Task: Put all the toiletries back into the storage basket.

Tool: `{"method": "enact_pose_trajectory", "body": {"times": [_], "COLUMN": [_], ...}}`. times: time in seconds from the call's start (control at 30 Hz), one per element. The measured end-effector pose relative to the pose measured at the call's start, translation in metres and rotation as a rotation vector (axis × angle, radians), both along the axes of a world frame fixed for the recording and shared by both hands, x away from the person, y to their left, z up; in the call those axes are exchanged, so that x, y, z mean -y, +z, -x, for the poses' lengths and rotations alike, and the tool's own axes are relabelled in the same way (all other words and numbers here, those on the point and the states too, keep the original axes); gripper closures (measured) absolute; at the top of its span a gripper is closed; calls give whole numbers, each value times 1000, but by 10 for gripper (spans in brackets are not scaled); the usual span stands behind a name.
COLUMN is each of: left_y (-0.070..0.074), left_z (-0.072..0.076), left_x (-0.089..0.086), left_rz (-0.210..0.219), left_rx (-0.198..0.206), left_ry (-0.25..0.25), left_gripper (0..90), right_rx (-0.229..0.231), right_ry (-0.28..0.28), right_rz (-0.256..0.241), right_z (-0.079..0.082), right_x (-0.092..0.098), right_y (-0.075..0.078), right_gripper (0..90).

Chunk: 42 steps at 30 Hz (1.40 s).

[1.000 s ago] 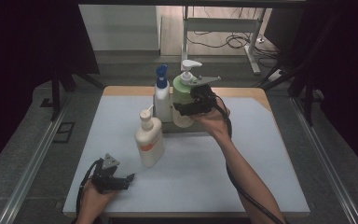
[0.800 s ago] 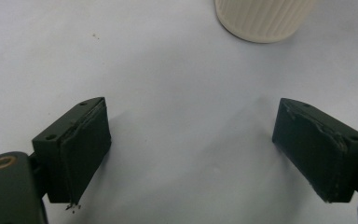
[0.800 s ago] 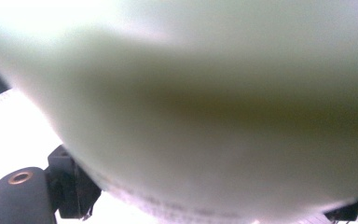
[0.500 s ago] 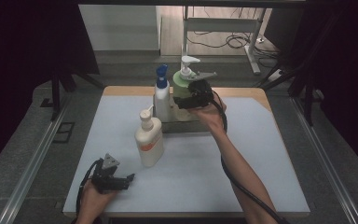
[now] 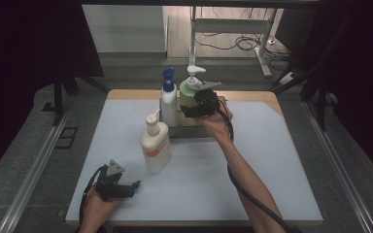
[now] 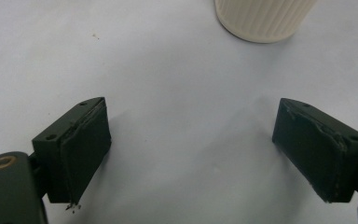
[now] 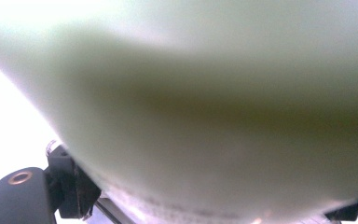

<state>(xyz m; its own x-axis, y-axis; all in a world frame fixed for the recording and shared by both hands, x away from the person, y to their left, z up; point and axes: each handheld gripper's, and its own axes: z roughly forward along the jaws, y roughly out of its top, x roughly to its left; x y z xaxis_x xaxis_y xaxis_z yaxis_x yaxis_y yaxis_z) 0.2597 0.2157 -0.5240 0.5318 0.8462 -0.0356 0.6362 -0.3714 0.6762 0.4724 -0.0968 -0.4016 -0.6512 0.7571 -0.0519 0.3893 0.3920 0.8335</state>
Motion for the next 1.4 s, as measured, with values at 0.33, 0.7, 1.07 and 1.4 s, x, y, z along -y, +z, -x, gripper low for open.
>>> {"method": "enact_pose_trajectory", "body": {"times": [0.33,0.7,1.07,1.4], "left_y": [0,0,0,0], "left_z": [0,0,0,0], "left_x": [0,0,0,0], "left_rz": [-1,-1,-2,-2], "left_rx": [0,0,0,-1], "left_ry": [0,0,-1,0], "left_gripper": [109,109,109,109], "right_rx": [-20,-38,-36,-34], "right_ry": [4,11,9,4], "right_rz": [8,0,-27,-30], "right_z": [-2,0,0,1], "right_x": [-2,-6,-4,-5], "right_y": [-24,-39,-42,-43], "right_gripper": [125,124,119,118]}}
